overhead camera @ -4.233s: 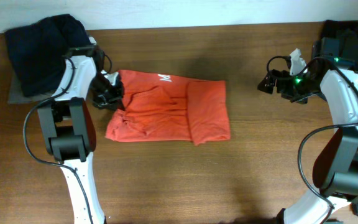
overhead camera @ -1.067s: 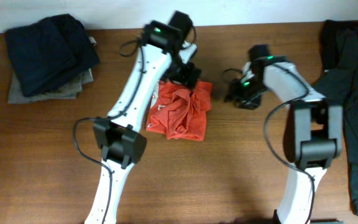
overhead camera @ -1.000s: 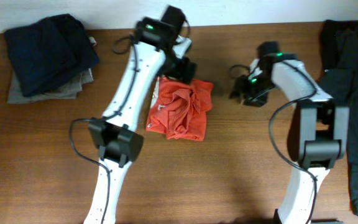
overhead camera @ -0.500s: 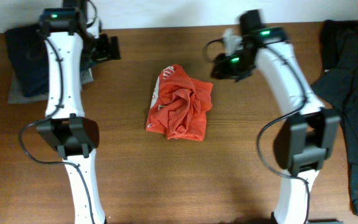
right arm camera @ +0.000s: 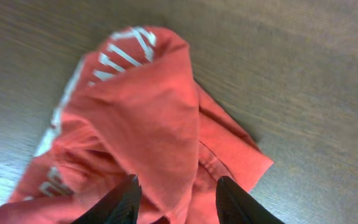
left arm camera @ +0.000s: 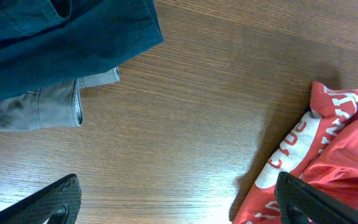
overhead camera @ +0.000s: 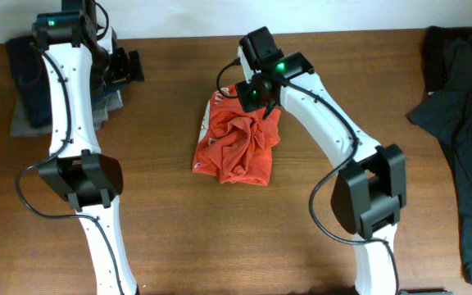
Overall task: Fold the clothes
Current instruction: 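Retract the left arm and press the bundled shirt with the right gripper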
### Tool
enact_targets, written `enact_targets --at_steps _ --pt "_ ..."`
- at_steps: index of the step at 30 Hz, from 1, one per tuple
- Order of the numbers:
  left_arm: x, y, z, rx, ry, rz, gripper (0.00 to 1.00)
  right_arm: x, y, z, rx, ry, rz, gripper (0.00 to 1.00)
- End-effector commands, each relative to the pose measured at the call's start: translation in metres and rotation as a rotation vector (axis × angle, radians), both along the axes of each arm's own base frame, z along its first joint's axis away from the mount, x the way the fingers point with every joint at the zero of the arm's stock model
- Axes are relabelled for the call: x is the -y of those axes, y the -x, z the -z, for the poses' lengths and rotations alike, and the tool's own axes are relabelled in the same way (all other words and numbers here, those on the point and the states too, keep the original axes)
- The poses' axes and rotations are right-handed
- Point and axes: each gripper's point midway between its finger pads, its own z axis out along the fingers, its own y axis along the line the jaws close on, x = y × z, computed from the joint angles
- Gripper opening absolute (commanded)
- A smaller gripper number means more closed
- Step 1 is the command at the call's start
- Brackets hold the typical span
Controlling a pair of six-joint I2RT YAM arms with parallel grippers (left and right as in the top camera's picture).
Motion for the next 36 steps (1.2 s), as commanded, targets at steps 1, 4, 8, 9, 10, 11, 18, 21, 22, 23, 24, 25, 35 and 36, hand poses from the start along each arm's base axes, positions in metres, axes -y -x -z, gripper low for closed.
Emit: enact_targets --at_steps 1,4,8,9,10,11,18,21,22,23,24,25,35,36 --pt "-0.003 -0.001 -0.006 0.015 -0.008 -0.008 0.99 0.004 0.002 0.022 -0.050 0.036 0.020 0.44" --pt "-0.002 -0.001 -0.005 0.014 -0.008 -0.008 0.99 0.005 0.005 0.027 -0.067 0.045 0.020 0.44" --pt "-0.002 -0.001 -0.005 0.014 -0.008 -0.008 0.99 0.005 0.006 0.036 -0.085 0.053 0.019 0.43" --pt "-0.002 -0.001 -0.005 0.014 -0.008 -0.008 0.99 0.003 0.007 0.042 -0.099 0.050 0.013 0.43" --pt "-0.002 -0.001 -0.005 0.014 -0.008 -0.008 0.99 0.002 0.009 0.043 -0.107 0.046 0.010 0.41" --pt "-0.002 -0.001 -0.005 0.014 -0.007 -0.008 0.99 0.000 0.010 0.049 -0.122 0.043 0.006 0.41" --pt "-0.002 -0.001 0.003 -0.005 -0.006 -0.008 0.99 -0.001 0.009 0.042 -0.113 0.035 0.004 0.41" --pt "-0.002 -0.002 0.009 -0.016 -0.005 -0.008 0.99 -0.001 0.011 0.040 -0.121 0.036 0.003 0.40" --pt "-0.002 -0.002 0.009 -0.018 -0.005 -0.008 0.99 -0.001 0.011 0.040 -0.124 0.035 0.002 0.36" --pt "-0.002 -0.002 0.010 -0.018 -0.005 -0.008 0.99 -0.001 0.011 0.040 -0.124 0.034 0.002 0.32" --pt "-0.002 -0.002 0.011 -0.020 -0.004 -0.008 0.99 -0.001 0.011 0.040 -0.124 0.035 0.003 0.24" --pt "-0.002 -0.002 0.011 -0.019 -0.004 -0.008 0.99 0.000 0.011 0.040 -0.122 0.036 0.005 0.20" --pt "-0.002 -0.002 0.011 -0.021 -0.005 -0.008 0.99 0.043 -0.008 0.038 -0.065 0.149 0.160 0.04" --pt "-0.002 -0.002 0.011 -0.021 -0.005 -0.008 0.99 0.049 -0.011 0.037 -0.051 0.170 0.179 0.04"
